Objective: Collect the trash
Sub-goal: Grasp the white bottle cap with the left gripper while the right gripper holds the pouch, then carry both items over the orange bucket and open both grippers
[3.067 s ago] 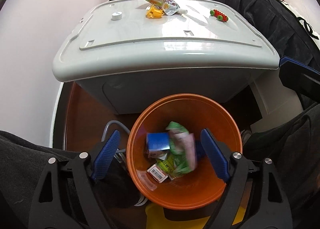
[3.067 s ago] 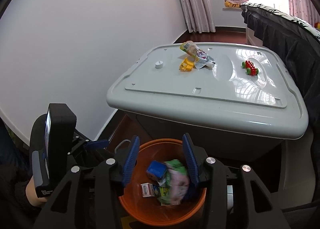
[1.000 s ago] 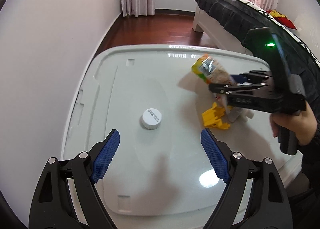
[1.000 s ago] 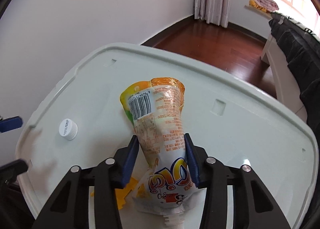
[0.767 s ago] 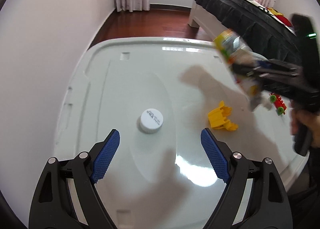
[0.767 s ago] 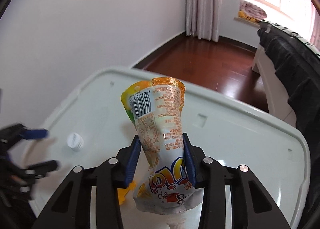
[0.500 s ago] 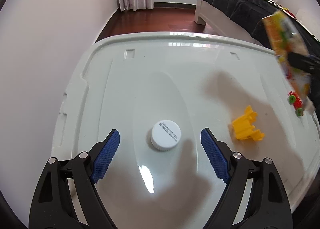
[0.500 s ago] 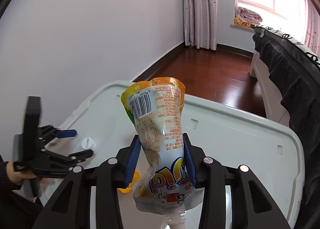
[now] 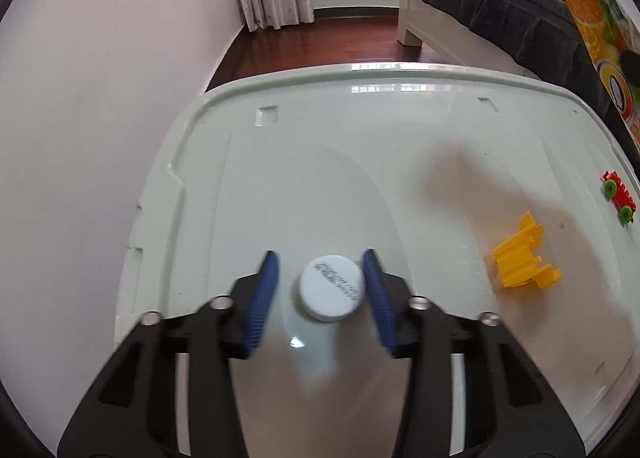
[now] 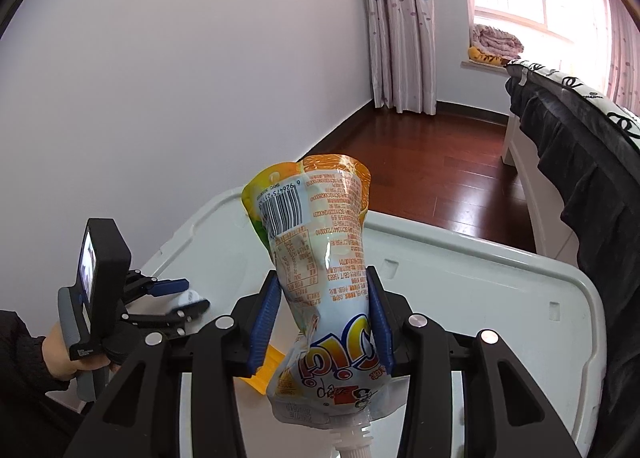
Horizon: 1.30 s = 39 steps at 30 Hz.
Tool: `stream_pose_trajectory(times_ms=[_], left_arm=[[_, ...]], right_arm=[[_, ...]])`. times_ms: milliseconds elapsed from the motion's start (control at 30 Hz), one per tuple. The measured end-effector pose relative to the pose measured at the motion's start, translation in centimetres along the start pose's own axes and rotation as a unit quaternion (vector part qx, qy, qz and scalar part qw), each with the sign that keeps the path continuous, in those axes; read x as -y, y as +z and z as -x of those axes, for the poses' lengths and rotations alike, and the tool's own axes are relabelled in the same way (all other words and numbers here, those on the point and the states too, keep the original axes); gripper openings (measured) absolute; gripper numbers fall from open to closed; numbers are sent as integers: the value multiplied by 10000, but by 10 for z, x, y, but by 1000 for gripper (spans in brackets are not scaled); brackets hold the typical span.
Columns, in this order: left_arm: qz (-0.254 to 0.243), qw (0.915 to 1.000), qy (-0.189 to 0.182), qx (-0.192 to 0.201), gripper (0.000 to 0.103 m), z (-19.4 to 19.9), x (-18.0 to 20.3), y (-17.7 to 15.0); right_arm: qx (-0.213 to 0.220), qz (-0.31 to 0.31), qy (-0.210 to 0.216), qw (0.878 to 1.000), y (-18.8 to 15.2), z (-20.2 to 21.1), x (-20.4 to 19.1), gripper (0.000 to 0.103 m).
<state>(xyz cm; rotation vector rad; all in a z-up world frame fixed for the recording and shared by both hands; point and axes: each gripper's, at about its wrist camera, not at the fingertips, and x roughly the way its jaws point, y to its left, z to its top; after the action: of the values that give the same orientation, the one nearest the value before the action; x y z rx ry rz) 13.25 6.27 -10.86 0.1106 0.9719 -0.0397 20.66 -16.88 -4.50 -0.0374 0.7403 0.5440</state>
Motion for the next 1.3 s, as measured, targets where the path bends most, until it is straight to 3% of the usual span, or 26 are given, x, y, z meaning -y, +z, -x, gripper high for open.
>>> stream_pose_trajectory(times_ms=[33, 300, 667, 933, 1300], left_arm=[[2, 10000, 32, -2, 31, 0, -1, 0], [41, 9998, -86, 199, 31, 17, -1, 4], [-25, 9966, -368, 738, 31, 109, 23, -5], [-73, 9948, -789, 640, 31, 177, 64, -62], [-325, 9946, -854, 483, 31, 228, 106, -138]], right_arm=[[-4, -1, -3, 10000, 0, 0, 0, 42], [58, -12, -47, 10000, 1, 13, -5, 42], [365, 102, 20, 9993, -10, 83, -31, 42], [549, 308, 232, 9977, -52, 166, -74, 42], [503, 306, 400, 9975, -130, 248, -121, 42]])
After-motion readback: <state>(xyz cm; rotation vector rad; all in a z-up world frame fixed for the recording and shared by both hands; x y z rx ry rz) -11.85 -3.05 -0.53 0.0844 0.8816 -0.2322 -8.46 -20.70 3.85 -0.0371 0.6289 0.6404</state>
